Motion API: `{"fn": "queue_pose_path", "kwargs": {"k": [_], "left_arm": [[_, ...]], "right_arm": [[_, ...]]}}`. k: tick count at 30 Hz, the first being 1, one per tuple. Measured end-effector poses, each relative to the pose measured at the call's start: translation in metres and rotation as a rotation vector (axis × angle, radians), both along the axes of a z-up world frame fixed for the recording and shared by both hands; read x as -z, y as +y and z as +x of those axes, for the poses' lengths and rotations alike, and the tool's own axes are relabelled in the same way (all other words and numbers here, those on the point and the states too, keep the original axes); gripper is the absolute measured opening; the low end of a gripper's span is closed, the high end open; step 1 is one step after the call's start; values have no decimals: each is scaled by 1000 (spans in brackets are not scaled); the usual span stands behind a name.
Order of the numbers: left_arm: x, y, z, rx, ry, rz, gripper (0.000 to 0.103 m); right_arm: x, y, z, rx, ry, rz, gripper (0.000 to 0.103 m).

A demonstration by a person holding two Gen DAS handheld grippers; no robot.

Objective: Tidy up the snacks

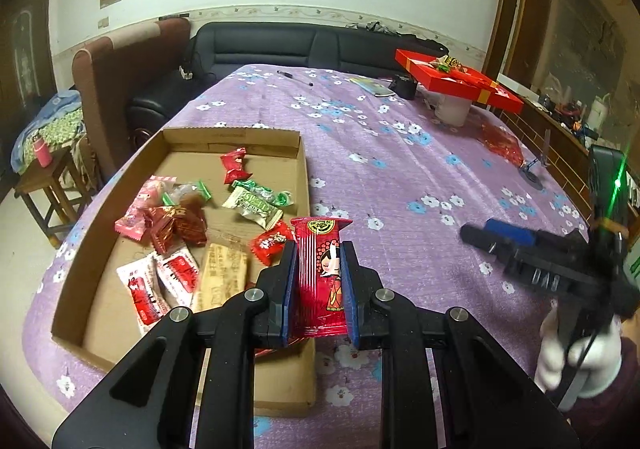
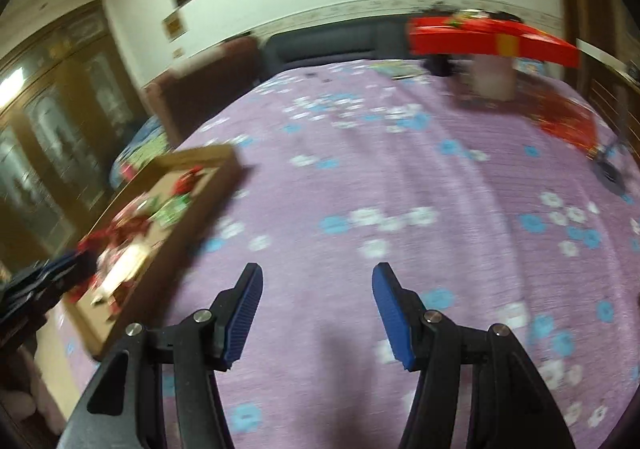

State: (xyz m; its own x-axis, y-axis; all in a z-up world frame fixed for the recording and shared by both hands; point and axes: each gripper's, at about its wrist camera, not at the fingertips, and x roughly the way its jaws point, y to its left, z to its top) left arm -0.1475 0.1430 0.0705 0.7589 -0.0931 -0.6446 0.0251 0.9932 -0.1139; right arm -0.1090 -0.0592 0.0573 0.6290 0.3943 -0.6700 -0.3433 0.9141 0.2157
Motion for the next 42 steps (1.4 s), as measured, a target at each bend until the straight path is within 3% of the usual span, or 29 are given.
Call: {"fn": "queue_pose_path", "kwargs": {"k": [8,17,28,37,38,39,41,42], "left_arm": [[3,10,-3,-18,2,-9,20],[6,31,-3,-48,13,-47,20],[24,86,-10,-162,71,-119,20],[35,89,-6,-155,109,-147,20],[35,89,-4,-150,113,-146,28],[35,88,-4,-146,116,-147,44],[36,87,-3,-139,118,-151,56],[35,86,-4,-137,114,-152,56]], "right_arm": [[12,50,-17,-113,26,-22,60],[18,66,-19,-129,49,-24,64],[22,86,-20,-169,66,-20,64],[23,100,-22,-196,67,-23,64],[23,100,-22,-196,68,-22,64],[23,100,-22,-196,69,-22,64],[23,100,-22,-195,70,-21,64],[23,100,-22,-194,69,-20,64]]}}
